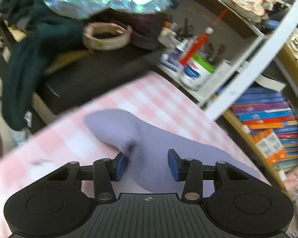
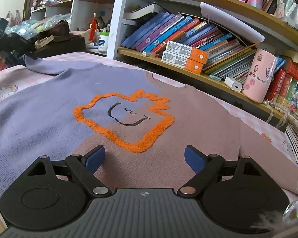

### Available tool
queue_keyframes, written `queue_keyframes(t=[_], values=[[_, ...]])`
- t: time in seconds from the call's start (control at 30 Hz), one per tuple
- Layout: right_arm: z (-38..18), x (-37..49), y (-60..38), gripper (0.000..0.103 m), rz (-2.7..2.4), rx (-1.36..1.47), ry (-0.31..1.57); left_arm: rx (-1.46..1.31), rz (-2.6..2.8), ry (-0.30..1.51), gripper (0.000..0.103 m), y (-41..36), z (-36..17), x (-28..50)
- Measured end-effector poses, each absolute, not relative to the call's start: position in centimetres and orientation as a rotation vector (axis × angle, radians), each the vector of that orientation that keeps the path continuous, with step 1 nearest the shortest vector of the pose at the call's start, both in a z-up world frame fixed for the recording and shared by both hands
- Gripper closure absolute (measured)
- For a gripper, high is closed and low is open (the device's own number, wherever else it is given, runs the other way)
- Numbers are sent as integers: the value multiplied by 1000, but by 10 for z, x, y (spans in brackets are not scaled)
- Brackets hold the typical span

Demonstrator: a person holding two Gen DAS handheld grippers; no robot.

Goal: Fold clothes
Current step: 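Grasp the lavender sleeve with the left tool, fold it across the chest, release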

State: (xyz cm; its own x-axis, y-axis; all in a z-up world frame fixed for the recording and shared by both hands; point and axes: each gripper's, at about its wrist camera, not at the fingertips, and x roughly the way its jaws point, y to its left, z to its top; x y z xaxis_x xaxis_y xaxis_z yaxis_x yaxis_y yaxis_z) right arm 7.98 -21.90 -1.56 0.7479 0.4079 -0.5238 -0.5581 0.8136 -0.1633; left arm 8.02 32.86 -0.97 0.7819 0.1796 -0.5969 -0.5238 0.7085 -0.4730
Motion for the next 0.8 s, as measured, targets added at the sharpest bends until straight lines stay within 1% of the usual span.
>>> queue_keyframes(t=[0.37, 0.4, 0.5, 0.57, 0.63, 0.67, 0.73, 0.77, 0.8], values=[[-15, 79, -220, 17, 537, -317, 491, -767, 389, 514, 62, 334, -15, 88], [-15, 79, -219, 17, 538, -318, 490, -765, 392, 513, 64, 334, -15, 88], [-15, 78, -222, 17, 525, -304, 492, -751, 408, 510, 76, 335, -17, 87], [-14, 76, -226, 18, 515, -273, 519, -760, 425, 510, 94, 338, -20, 85], [-14, 72, -232, 19, 497, -243, 540, -751, 420, 506, 99, 340, -22, 85], [-14, 68, -236, 22, 485, -238, 546, -724, 420, 506, 99, 338, -21, 85], [-15, 61, -242, 29, 457, -233, 558, -671, 411, 499, 99, 330, -16, 85], [-16, 57, -246, 34, 442, -231, 564, -644, 401, 493, 99, 325, -12, 85], [-17, 54, -249, 37, 435, -221, 568, -624, 385, 484, 100, 320, -5, 85]])
